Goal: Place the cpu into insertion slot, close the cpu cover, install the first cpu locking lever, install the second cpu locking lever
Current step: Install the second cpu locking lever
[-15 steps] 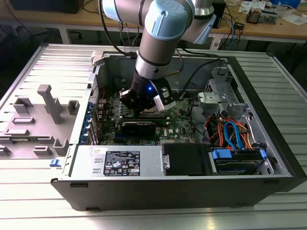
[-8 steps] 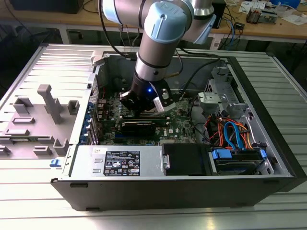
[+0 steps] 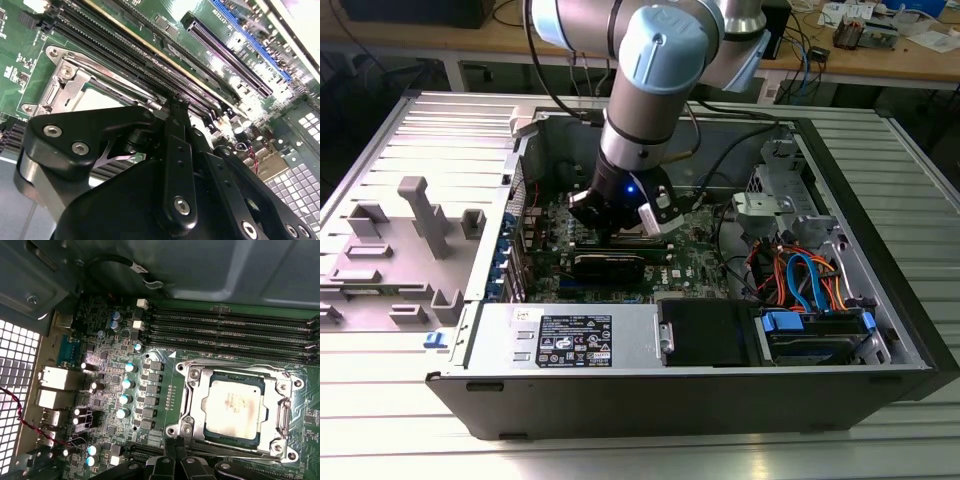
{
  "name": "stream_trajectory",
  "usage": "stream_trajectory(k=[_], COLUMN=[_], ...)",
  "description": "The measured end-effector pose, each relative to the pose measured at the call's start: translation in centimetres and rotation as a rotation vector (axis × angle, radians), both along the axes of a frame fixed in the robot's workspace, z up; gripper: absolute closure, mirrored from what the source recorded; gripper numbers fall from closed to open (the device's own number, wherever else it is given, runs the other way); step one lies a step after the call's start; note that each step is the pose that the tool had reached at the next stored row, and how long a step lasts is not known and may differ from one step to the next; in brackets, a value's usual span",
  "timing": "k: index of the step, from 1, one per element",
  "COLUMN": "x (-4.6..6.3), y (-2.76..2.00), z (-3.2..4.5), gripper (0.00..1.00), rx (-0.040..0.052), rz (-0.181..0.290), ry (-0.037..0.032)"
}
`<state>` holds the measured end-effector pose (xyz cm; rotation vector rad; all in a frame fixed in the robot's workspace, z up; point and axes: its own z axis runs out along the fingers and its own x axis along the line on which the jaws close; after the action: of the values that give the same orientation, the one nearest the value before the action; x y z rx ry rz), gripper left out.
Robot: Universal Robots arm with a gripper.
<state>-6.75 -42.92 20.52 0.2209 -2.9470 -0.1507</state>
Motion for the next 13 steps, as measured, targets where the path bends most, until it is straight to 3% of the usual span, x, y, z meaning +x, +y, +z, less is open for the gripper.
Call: stream_trajectory(k=[5,6,7,8,13], x=[-0.03,-0.21,-0.53,-0.53,-0.54], y=[0.0,0.04,0.05,0.17,0.18], z=[-0.15,-0.36,-0.47,-0.48,-0.47], gripper=[0.89,0.89,0.89,0.89,0.89], rx=[0.0102,0.0223,0.0224,0.0229,0.0228], rz=[0.0,0.0,0.0,0.0,0.0], ry=[-0.0004,-0.0033,-0.0169,-0.021,-0.023])
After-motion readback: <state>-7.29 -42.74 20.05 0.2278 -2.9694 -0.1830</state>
